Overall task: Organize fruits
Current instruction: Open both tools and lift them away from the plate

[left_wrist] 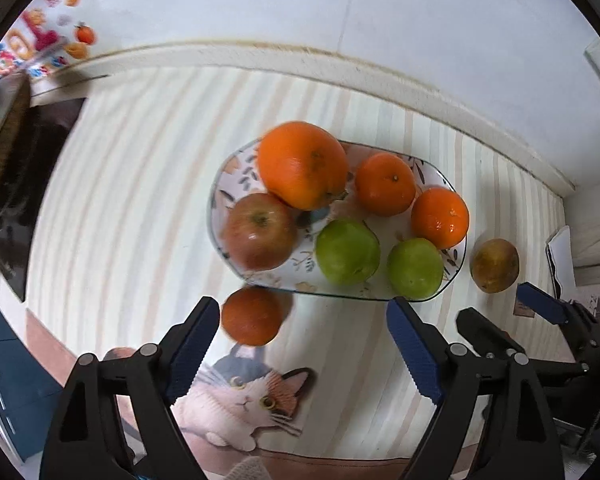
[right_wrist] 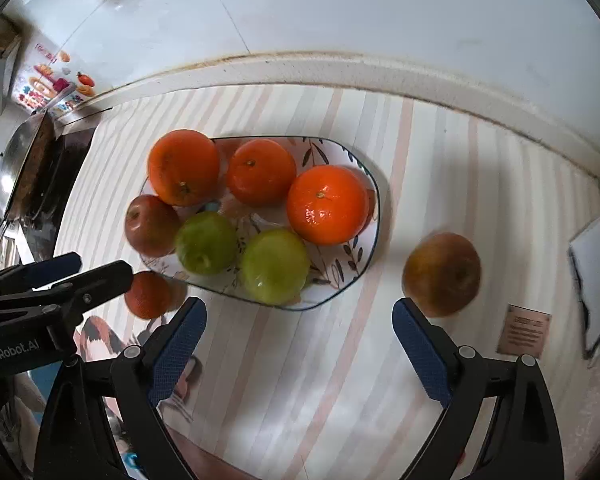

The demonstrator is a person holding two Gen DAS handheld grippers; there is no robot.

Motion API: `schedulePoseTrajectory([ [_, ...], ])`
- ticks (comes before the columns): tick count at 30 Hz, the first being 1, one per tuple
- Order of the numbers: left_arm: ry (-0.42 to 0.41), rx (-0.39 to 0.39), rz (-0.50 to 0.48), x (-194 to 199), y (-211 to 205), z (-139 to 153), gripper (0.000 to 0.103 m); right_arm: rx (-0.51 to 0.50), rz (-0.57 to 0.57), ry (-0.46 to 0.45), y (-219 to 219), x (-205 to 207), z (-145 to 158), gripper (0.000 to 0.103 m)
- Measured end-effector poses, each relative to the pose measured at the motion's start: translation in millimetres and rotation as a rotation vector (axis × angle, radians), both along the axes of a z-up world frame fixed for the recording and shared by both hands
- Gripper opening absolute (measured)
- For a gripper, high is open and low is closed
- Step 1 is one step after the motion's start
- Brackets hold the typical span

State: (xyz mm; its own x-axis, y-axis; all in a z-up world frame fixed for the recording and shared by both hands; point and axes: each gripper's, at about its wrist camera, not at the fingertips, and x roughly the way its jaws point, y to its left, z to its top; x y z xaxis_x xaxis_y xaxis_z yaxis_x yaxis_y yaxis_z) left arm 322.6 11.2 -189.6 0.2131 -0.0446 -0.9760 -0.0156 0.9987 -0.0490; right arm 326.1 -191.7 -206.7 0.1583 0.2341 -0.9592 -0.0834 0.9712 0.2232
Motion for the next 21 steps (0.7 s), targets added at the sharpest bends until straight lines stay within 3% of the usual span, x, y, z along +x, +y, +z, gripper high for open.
schedulePoseTrajectory([
  [13, -0.217, 0.027, 0.047, -78.0, 12.7, 70.0, 0.085, 0.005, 0.062, -0.175, 11.7, -54.9, 89.4, 0.097],
  [21, -0.293, 0.008, 0.048, -118.6, 15.9, 104.1, 0.085, 0.028, 0.073, -0.265, 13.7, -91.8, 141.2, 0.097],
])
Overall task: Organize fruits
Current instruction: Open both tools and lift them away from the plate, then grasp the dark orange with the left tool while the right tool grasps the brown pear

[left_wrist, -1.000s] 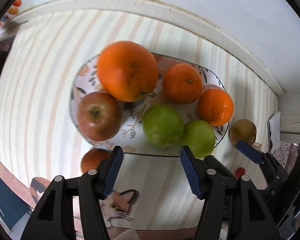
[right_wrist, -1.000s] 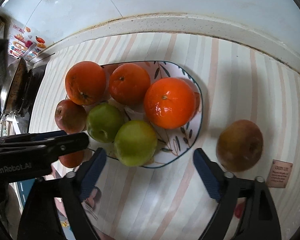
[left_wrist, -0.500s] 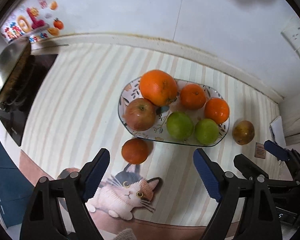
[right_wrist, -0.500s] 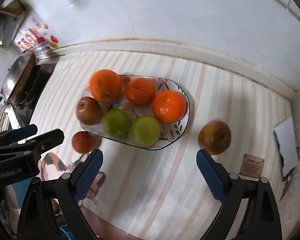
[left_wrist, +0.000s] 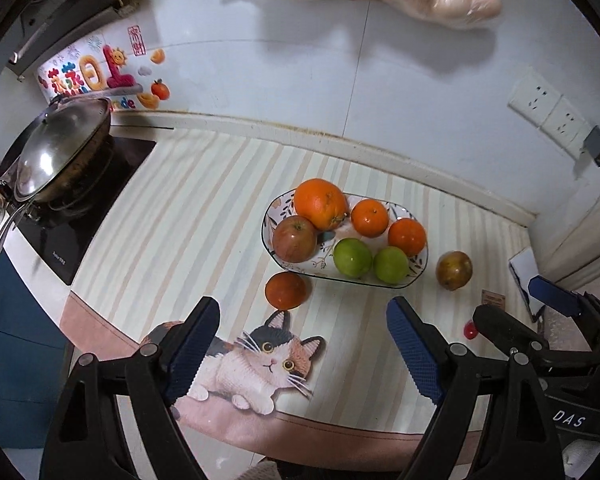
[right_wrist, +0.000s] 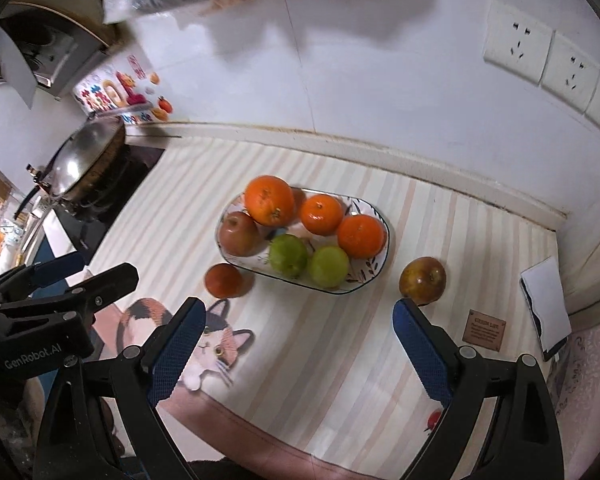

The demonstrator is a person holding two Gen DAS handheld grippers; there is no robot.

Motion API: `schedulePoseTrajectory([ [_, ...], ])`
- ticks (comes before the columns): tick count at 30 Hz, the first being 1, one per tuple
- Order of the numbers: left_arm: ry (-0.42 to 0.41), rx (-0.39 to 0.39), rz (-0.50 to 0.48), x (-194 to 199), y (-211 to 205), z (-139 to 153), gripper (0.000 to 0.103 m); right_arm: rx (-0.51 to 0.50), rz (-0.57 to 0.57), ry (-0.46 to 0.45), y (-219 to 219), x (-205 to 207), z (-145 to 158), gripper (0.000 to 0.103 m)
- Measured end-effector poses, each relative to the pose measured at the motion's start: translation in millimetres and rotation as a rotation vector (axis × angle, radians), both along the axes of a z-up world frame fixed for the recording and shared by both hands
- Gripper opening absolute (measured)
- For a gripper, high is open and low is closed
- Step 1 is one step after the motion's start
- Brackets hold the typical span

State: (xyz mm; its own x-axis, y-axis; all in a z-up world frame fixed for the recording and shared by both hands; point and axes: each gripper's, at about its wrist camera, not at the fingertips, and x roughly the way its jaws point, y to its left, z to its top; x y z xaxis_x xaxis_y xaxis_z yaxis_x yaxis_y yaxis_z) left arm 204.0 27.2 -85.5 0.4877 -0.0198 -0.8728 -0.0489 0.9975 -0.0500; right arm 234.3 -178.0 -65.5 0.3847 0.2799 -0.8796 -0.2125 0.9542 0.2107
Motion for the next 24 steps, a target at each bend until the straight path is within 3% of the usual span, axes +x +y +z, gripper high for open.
schedulePoseTrajectory([
  [11, -0.031, -0.030, -0.010, -27.7, -2.2, 16.7, 0.085, 0.030, -0.015, -0.046, -1.7, -29.6, 33.6, 0.097],
  [18, -0.018, -0.049, 0.010, -25.0, 0.3, 11.2, 0.085, 0.072, -0.045, -0.025, -11.3, -25.9, 28.7, 0.097],
  [24, 0.045, -0.052, 0.066, -0.1, 15.6, -11.5, 0.085, 0.085, -0.110, 0.029, -33.3, -1.0, 5.8, 0.097],
])
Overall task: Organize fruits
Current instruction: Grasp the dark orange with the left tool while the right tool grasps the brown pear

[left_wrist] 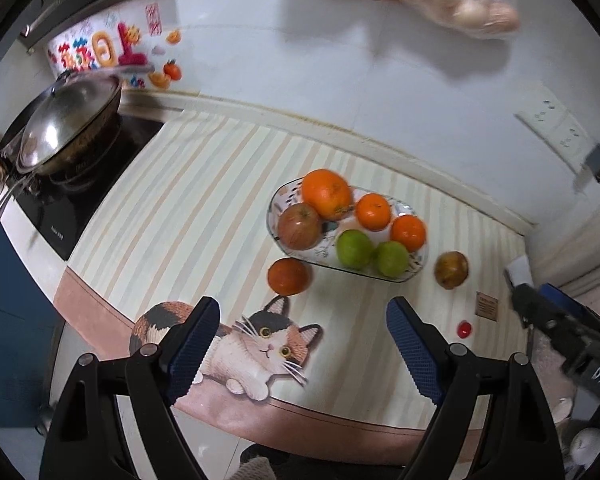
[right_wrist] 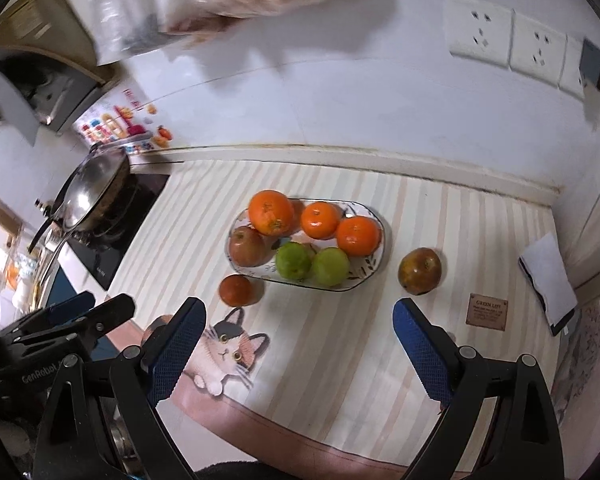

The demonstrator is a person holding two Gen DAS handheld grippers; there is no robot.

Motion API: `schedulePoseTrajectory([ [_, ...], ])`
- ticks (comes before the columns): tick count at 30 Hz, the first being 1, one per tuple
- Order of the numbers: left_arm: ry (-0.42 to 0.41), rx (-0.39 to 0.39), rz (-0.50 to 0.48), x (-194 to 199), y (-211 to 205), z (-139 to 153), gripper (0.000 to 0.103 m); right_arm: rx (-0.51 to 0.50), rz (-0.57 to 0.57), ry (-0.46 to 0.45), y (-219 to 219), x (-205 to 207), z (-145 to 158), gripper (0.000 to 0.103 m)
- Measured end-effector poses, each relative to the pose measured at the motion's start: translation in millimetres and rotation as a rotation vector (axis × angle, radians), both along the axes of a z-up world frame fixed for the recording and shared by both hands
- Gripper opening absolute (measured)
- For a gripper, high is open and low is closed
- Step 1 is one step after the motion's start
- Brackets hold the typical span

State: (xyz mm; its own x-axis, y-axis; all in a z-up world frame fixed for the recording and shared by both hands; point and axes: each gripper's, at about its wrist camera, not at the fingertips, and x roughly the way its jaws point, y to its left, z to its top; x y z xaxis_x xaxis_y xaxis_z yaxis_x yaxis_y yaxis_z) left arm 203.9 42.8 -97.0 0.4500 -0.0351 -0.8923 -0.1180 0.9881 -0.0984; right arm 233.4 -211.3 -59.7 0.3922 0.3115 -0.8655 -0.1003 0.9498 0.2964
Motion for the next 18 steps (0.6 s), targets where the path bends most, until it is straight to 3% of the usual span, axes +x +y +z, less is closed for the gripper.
schedulePoseTrajectory([
  [9, 0.175, -0.009, 0.066, 57.4, 23.3, -64.5, 0.085, 0.026, -0.141, 0.149, -53.8, 59.0, -75.6, 0.097],
  [18, 0.336, -0.013, 0.070, 100.8, 29.5, -139.0, 0.085, 0.110, -0.315, 0.366, -102.4, 114.2, -192.5, 0.097],
])
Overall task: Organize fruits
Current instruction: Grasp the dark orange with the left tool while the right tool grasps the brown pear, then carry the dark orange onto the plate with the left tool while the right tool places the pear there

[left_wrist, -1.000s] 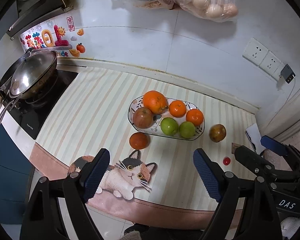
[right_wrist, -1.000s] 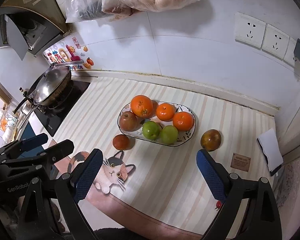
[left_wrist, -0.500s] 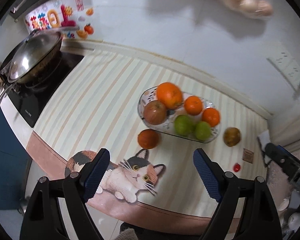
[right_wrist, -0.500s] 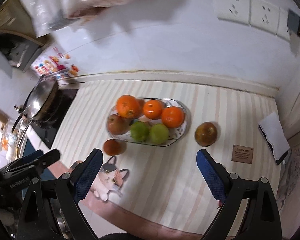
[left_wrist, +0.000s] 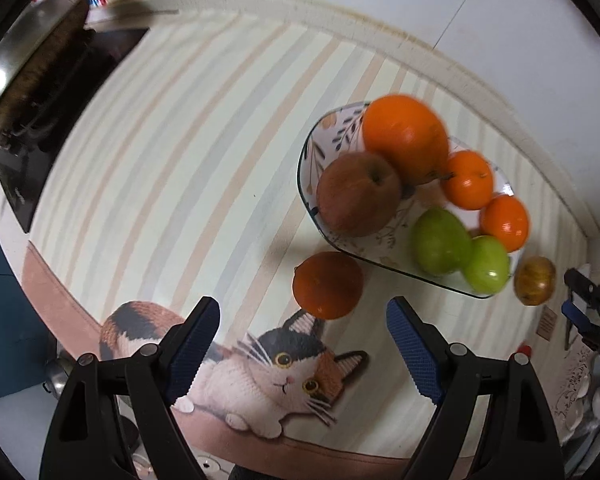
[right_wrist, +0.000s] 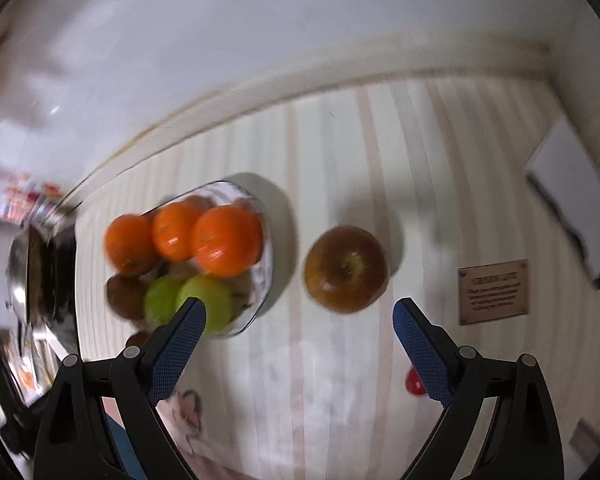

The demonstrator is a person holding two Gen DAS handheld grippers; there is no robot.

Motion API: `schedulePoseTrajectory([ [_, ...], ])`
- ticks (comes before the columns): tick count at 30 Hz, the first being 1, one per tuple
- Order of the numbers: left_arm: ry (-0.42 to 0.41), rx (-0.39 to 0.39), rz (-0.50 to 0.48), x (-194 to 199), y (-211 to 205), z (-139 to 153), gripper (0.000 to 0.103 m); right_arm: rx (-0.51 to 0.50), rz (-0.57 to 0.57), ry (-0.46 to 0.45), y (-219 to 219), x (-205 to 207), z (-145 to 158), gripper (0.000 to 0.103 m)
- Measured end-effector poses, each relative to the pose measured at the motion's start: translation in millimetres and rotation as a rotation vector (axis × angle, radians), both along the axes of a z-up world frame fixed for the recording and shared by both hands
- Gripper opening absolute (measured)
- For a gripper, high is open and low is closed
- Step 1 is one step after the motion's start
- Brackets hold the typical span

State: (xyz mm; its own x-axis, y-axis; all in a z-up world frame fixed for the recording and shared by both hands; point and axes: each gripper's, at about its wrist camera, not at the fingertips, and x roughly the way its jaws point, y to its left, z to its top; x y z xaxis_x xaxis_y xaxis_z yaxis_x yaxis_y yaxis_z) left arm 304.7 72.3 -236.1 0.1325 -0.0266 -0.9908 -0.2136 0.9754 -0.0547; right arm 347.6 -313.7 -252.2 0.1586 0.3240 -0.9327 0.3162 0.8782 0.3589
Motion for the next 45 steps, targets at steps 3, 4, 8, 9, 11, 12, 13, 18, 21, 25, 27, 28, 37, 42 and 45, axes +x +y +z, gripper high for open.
schedulePoseTrajectory([
  [3, 0.040, -0.008, -0.013, 7.7, -2.3, -19.4, 0.085, 0.003, -0.025, 0.048, -2.4, 11.9, -29.2, 0.097],
  [4, 0.054, -0.008, -0.022, 9.7, -3.4, -24.7, 0.085, 0.003, -0.034, 0.070, -2.3, 15.8, -40.7, 0.097],
  [8, 0.096, -0.001, -0.058, 14.5, -9.3, -45.2, 0.085, -0.038, -0.019, 0.083, 3.4, 24.1, -58.9, 0.092],
  [9, 0.101, -0.003, -0.063, 15.3, -10.4, -48.5, 0.085, -0.049, -0.012, 0.080, 4.9, 25.5, -59.9, 0.086],
  [11, 0.107, -0.007, -0.075, 17.3, -12.9, -54.6, 0.085, -0.059, 0.000, 0.078, 6.1, 27.3, -64.6, 0.074],
  [12, 0.110, -0.009, -0.079, 18.6, -13.9, -57.2, 0.085, -0.057, 0.000, 0.080, 6.1, 27.4, -66.2, 0.070],
  [13, 0.111, -0.012, -0.082, 20.5, -14.9, -59.4, 0.085, -0.048, 0.000, 0.077, 5.7, 27.8, -67.8, 0.070],
  [18, 0.068, -0.024, -0.081, 24.1, -15.2, -66.7, 0.061, -0.067, 0.033, 0.083, 12.8, 29.2, -67.5, 0.070],
  [21, 0.055, -0.023, -0.074, 23.2, -13.7, -66.5, 0.054, -0.074, 0.061, 0.087, 20.6, 27.4, -64.2, 0.070],
  [25, 0.037, -0.033, -0.073, 7.6, -14.5, -57.2, 0.054, -0.061, 0.112, 0.079, 38.9, 12.5, -57.0, 0.070],
  [27, 0.036, -0.051, -0.080, -9.3, -16.4, -52.4, 0.054, -0.046, 0.144, 0.077, 49.6, 1.5, -51.2, 0.070],
  [28, 0.040, -0.068, -0.084, -19.7, -19.2, -50.3, 0.054, -0.035, 0.164, 0.078, 56.5, -5.5, -48.5, 0.070],
  [37, 0.112, -0.124, -0.152, -75.0, -49.2, -65.5, 0.054, 0.041, 0.310, 0.144, 126.5, -76.8, -51.4, 0.070],
  [42, 0.117, -0.115, -0.174, -83.5, -56.0, -76.5, 0.055, 0.037, 0.332, 0.160, 149.9, -96.2, -58.6, 0.070],
  [45, 0.110, -0.096, -0.186, -79.8, -69.7, -75.6, 0.054, 0.026, 0.336, 0.161, 152.6, -103.5, -59.6, 0.070],
])
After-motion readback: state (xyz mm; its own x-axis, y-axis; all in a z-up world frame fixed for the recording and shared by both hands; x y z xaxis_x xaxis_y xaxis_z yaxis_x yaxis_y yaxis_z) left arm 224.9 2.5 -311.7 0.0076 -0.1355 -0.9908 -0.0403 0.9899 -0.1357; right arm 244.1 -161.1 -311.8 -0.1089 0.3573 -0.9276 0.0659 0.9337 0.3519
